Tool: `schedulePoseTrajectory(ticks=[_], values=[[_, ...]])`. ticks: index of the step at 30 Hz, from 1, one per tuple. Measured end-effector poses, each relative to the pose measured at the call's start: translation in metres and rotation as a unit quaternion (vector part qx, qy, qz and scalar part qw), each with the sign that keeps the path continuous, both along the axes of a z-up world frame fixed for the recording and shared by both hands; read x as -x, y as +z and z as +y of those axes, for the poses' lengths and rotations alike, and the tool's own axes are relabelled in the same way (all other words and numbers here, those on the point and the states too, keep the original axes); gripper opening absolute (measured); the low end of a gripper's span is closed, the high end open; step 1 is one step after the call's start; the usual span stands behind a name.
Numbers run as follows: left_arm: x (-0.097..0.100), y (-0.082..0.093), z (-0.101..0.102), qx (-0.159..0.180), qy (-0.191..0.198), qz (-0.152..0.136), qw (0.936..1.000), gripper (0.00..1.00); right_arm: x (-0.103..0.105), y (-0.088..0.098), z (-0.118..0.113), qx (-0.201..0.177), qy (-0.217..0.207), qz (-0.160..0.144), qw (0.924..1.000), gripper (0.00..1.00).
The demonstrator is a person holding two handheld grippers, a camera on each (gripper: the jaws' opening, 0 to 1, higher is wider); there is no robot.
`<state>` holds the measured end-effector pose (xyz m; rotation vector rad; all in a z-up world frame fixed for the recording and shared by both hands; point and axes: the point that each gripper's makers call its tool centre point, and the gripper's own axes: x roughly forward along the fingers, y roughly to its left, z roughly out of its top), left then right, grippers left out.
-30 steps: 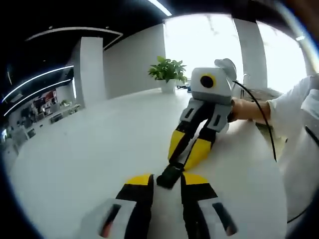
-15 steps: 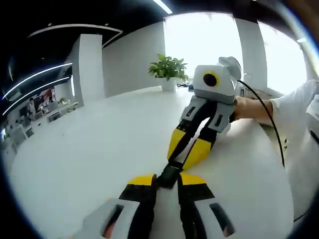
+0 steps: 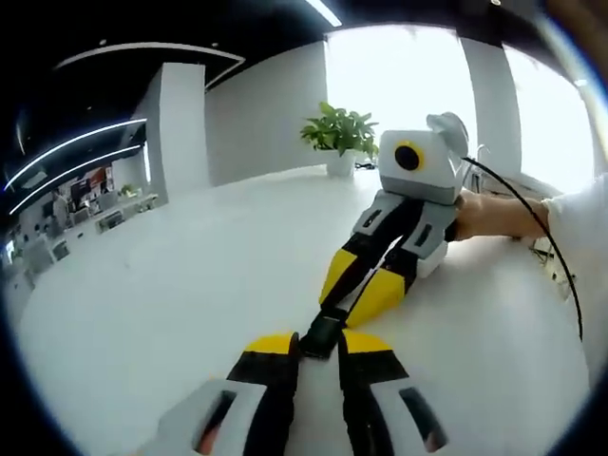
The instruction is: Snap the two parts of the plastic buckle together until the buckle closes and remains connected.
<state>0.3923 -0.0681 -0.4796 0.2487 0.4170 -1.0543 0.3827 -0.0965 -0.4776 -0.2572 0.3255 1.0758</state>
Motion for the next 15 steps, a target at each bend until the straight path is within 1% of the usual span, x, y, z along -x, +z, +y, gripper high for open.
schedulePoseTrajectory(ticks=[2, 7, 10, 14, 15], values=[[-0.0022, -0.0002, 0.0001, 0.003, 0.001, 0.002, 1.0000, 0.16, -0.0027, 0.0006, 0.0001, -0.003, -0.003, 0.000, 1.0000, 0.14], [-0.0013, 0.0002, 0.0002, 0.007, -0.003, 0.001, 1.0000, 0.16, -0.0064, 0.0009, 0.0013, 0.002, -0.005, -0.003, 1.0000, 0.14], [-0.0018, 0.0000, 0.0008, 0.007, 0.000, 0.001, 1.0000, 0.16, -0.0038, 0.0009, 0.0032, 0.001, -0.006, -0.002, 1.0000, 0.14], [0.0004, -0.0004, 0.0016, 0.007, 0.002, 0.004, 1.0000, 0.21, -0.0007, 0.0009, 0.0060, 0.003, -0.002, 0.000, 1.0000, 0.16], [0.0014, -0.0004, 0.0018, 0.006, 0.001, 0.002, 1.0000, 0.21, -0.0041, 0.0009, 0.0059, 0.003, -0.003, 0.001, 1.0000, 0.16]])
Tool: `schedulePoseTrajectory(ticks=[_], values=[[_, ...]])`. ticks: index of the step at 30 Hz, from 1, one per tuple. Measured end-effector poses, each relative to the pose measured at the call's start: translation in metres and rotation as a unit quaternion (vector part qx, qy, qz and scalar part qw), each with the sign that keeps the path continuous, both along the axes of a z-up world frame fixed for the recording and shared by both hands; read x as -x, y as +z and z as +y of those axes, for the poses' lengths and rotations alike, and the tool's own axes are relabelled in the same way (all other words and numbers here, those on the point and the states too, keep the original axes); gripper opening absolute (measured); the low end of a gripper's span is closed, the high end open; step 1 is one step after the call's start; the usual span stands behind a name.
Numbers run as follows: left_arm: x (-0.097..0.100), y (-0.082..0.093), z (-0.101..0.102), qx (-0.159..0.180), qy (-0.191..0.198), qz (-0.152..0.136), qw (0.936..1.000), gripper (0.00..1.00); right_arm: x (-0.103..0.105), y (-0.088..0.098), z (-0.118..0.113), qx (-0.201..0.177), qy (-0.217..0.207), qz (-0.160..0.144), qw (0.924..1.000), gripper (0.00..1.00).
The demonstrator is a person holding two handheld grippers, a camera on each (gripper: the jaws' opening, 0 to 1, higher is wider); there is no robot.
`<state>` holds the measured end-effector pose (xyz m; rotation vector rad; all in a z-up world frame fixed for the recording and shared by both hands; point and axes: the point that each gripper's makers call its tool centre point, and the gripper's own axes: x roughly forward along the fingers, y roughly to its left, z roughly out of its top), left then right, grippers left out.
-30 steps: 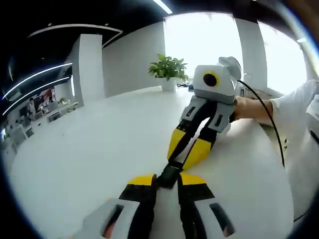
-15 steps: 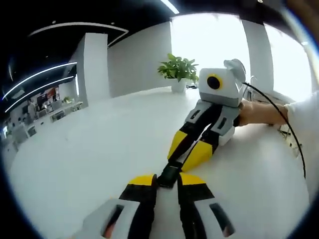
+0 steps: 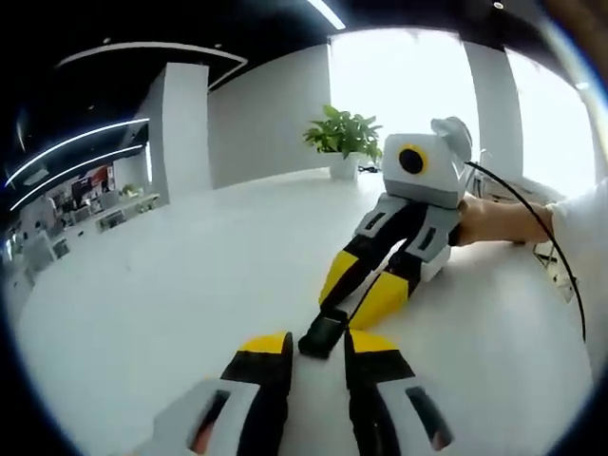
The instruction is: Snap the two parts of the plastic buckle together until the buckle closes and remains connected.
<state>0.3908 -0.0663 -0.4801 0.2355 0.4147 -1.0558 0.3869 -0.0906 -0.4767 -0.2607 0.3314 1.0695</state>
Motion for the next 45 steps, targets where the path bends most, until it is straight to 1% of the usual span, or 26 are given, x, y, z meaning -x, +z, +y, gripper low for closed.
schedulePoseTrajectory(ticks=[5, 8, 11, 13, 17, 20, 21, 23, 25, 27, 29, 31, 34, 35, 36, 37, 38, 40, 42, 43, 45], values=[[-0.001, 0.002, 0.001, 0.002, 0.003, 0.001, 1.0000, 0.23, -0.003, 0.001, -0.001, 0.002, -0.001, 0.002, 1.0000, 0.17], [0.002, 0.009, 0.002, 0.011, 0.001, -0.001, 0.9999, 0.25, 0.001, 0.004, -0.002, 0.002, -0.002, 0.000, 1.0000, 0.20], [0.010, 0.018, 0.002, 0.031, -0.008, 0.011, 0.9994, 0.32, 0.001, 0.014, -0.005, -0.009, -0.007, -0.009, 0.9999, 0.21], [0.012, 0.023, 0.003, 0.036, -0.006, 0.008, 0.9993, 0.37, 0.001, 0.021, -0.006, -0.012, -0.009, -0.013, 0.9998, 0.22], [0.013, 0.034, 0.008, 0.035, 0.001, -0.018, 0.9992, 0.38, 0.007, 0.027, -0.008, -0.010, -0.012, -0.008, 0.9998, 0.24], [0.015, 0.042, 0.013, 0.040, 0.009, -0.034, 0.9986, 0.41, 0.013, 0.032, -0.010, -0.021, -0.018, 0.004, 0.9996, 0.31], [0.016, 0.044, 0.016, 0.041, 0.014, -0.041, 0.9982, 0.43, 0.016, 0.034, -0.011, -0.025, -0.020, 0.004, 0.9995, 0.33], [0.021, 0.050, 0.022, 0.042, 0.024, -0.059, 0.9971, 0.45, 0.023, 0.041, -0.015, -0.032, -0.024, -0.004, 0.9992, 0.37], [0.028, 0.058, 0.030, 0.040, 0.033, -0.085, 0.9951, 0.47, 0.030, 0.046, -0.020, -0.030, -0.026, -0.016, 0.9991, 0.41], [0.035, 0.065, 0.038, 0.044, 0.040, -0.097, 0.9935, 0.50, 0.036, 0.053, -0.025, -0.032, -0.031, -0.028, 0.9986, 0.47], [0.041, 0.069, 0.043, 0.047, 0.045, -0.101, 0.9928, 0.50, 0.042, 0.058, -0.028, -0.035, -0.033, -0.039, 0.9981, 0.52], [0.047, 0.071, 0.050, 0.043, 0.052, -0.100, 0.9927, 0.52, 0.047, 0.064, -0.031, -0.037, -0.036, -0.050, 0.9974, 0.57], [0.053, 0.072, 0.062, 0.049, 0.074, -0.095, 0.9915, 0.58, 0.054, 0.068, -0.037, -0.034, -0.049, -0.068, 0.9959, 0.61], [0.054, 0.070, 0.066, 0.048, 0.079, -0.089, 0.9917, 0.59, 0.055, 0.067, -0.040, -0.026, -0.056, -0.073, 0.9955, 0.61], [0.057, 0.065, 0.071, 0.038, 0.090, -0.073, 0.9926, 0.60, 0.057, 0.066, -0.044, -0.019, -0.065, -0.076, 0.9948, 0.62], [0.058, 0.063, 0.073, 0.035, 0.093, -0.069, 0.9927, 0.61, 0.059, 0.067, -0.046, -0.018, -0.072, -0.081, 0.9939, 0.63], [0.060, 0.061, 0.077, 0.025, 0.100, -0.068, 0.9924, 0.62, 0.060, 0.067, -0.048, -0.020, -0.078, -0.083, 0.9932, 0.64], [0.064, 0.058, 0.082, 0.018, 0.109, -0.072, 0.9912, 0.68, 0.064, 0.068, -0.054, -0.023, -0.094, -0.085, 0.9917, 0.65], [0.071, 0.055, 0.087, 0.016, 0.119, -0.074, 0.9900, 0.70, 0.069, 0.066, -0.060, -0.021, -0.111, -0.078, 0.9905, 0.66], [0.074, 0.055, 0.089, 0.020, 0.125, -0.075, 0.9891, 0.71, 0.072, 0.065, -0.063, -0.021, -0.115, -0.079, 0.9900, 0.67], [0.079, 0.058, 0.091, 0.040, 0.137, -0.082, 0.9864, 0.71, 0.076, 0.066, -0.070, -0.029, -0.135, -0.083, 0.9868, 0.69]])
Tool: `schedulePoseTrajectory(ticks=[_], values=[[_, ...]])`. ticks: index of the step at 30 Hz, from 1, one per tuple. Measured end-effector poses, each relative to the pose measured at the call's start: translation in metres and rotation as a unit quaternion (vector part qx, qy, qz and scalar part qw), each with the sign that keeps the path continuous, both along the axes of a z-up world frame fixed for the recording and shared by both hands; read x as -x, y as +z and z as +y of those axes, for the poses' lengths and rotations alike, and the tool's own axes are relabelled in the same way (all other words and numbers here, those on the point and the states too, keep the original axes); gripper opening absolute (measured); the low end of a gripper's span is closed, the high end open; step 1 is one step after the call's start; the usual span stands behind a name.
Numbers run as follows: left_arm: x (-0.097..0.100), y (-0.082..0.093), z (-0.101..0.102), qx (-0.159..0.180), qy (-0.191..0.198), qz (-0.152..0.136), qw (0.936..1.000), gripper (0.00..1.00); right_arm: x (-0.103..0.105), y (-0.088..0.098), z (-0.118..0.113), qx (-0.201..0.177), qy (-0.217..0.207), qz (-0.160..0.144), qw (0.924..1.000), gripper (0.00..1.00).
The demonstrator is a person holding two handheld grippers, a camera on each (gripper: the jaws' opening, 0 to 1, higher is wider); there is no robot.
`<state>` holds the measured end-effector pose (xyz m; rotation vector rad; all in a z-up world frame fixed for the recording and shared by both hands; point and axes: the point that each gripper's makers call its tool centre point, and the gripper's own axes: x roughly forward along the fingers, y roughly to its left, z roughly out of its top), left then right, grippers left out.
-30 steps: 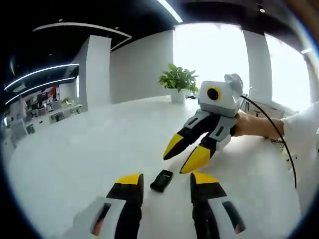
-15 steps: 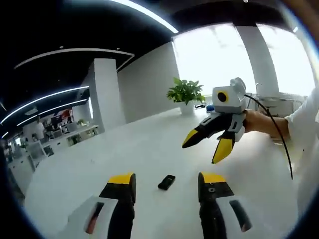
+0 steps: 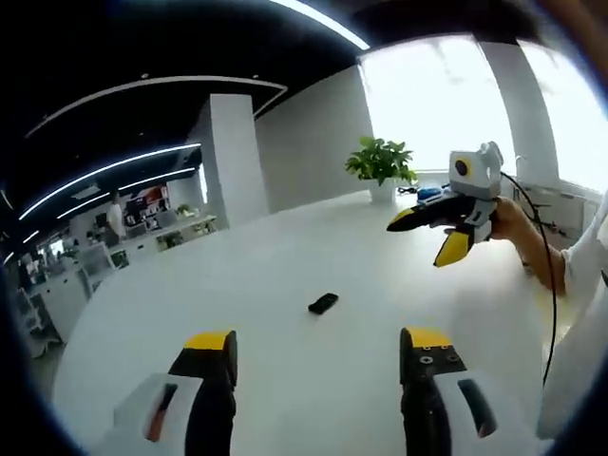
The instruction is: Snap the two parts of the plastic buckle together until the buckle closes and remains connected.
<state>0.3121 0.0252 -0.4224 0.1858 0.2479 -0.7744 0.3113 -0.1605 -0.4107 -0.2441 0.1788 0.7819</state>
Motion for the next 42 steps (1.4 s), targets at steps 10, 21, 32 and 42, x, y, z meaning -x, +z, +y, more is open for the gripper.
schedulePoseTrajectory(ticks=[10, 21, 32, 42], values=[[0.023, 0.005, 0.018, 0.067, 0.047, -0.010, 0.9966, 0.73, 0.029, -0.008, -0.033, -0.019, -0.070, 0.013, 0.9973, 0.88], [0.060, -0.003, 0.017, 0.072, 0.048, 0.001, 0.9962, 0.78, 0.068, -0.014, -0.058, -0.063, -0.121, 0.012, 0.9905, 0.90], [0.074, -0.003, 0.046, 0.106, 0.106, -0.003, 0.9887, 0.86, 0.091, -0.028, -0.081, -0.070, -0.163, 0.017, 0.9839, 0.95], [0.083, -0.020, 0.060, 0.101, 0.145, 0.005, 0.9843, 0.88, 0.098, -0.033, -0.093, -0.103, -0.189, 0.024, 0.9763, 0.97]])
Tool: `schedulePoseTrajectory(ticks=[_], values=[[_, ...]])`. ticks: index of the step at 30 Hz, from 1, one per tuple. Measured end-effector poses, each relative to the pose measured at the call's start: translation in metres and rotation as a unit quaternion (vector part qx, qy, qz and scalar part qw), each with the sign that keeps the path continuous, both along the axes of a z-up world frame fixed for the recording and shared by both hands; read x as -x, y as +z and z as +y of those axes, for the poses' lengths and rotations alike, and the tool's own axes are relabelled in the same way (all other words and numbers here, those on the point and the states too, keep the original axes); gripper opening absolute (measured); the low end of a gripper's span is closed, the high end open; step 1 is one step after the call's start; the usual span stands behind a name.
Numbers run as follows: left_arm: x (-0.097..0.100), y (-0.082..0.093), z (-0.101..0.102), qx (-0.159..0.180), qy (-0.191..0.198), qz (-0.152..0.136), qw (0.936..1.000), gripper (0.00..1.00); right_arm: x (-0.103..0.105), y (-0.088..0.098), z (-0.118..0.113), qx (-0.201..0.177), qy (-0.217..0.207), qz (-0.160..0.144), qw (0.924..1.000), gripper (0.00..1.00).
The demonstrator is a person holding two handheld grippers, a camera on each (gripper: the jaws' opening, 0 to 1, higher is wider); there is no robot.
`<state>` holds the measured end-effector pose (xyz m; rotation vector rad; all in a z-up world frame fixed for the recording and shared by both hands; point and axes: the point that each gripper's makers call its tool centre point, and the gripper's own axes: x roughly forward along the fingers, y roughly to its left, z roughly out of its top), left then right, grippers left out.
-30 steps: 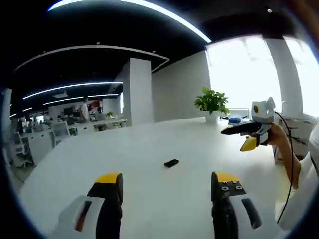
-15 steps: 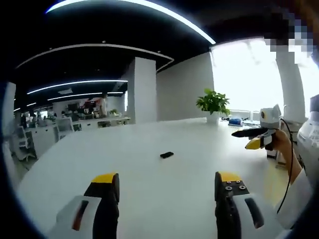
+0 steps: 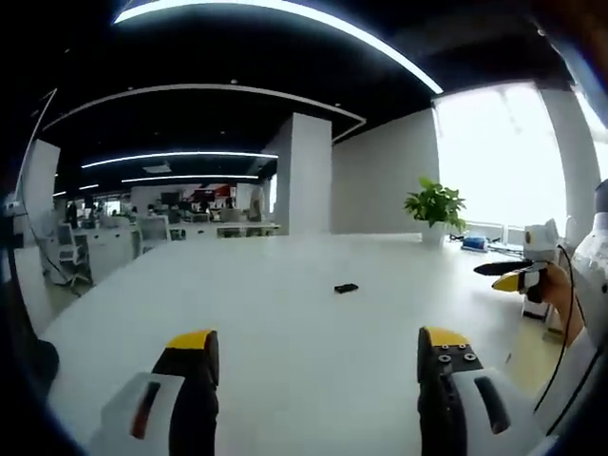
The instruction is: Snap the two parts of the plastic buckle together until the buckle closes and remains connected.
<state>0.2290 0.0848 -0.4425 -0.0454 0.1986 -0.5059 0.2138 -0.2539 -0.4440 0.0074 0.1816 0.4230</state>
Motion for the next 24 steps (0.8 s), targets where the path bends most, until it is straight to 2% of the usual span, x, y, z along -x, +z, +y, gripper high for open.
schedulePoseTrajectory(ticks=[4, 8, 15, 24], values=[[0.006, -0.014, -0.003, -0.006, -0.007, 0.022, 0.9997, 0.89, 0.001, -0.003, -0.003, 0.004, -0.005, 0.008, 0.9999, 0.97], [0.013, -0.021, -0.003, -0.001, -0.009, 0.032, 0.9994, 0.89, 0.000, -0.003, -0.005, 0.004, -0.006, 0.008, 0.9999, 0.97], [0.018, -0.013, 0.004, 0.022, 0.004, 0.022, 0.9995, 0.89, 0.000, -0.004, -0.005, 0.000, -0.004, 0.009, 0.9999, 0.97], [0.017, -0.012, 0.019, 0.018, 0.025, 0.018, 0.9994, 0.89, 0.001, -0.005, -0.004, -0.004, -0.003, 0.012, 0.9999, 0.97]])
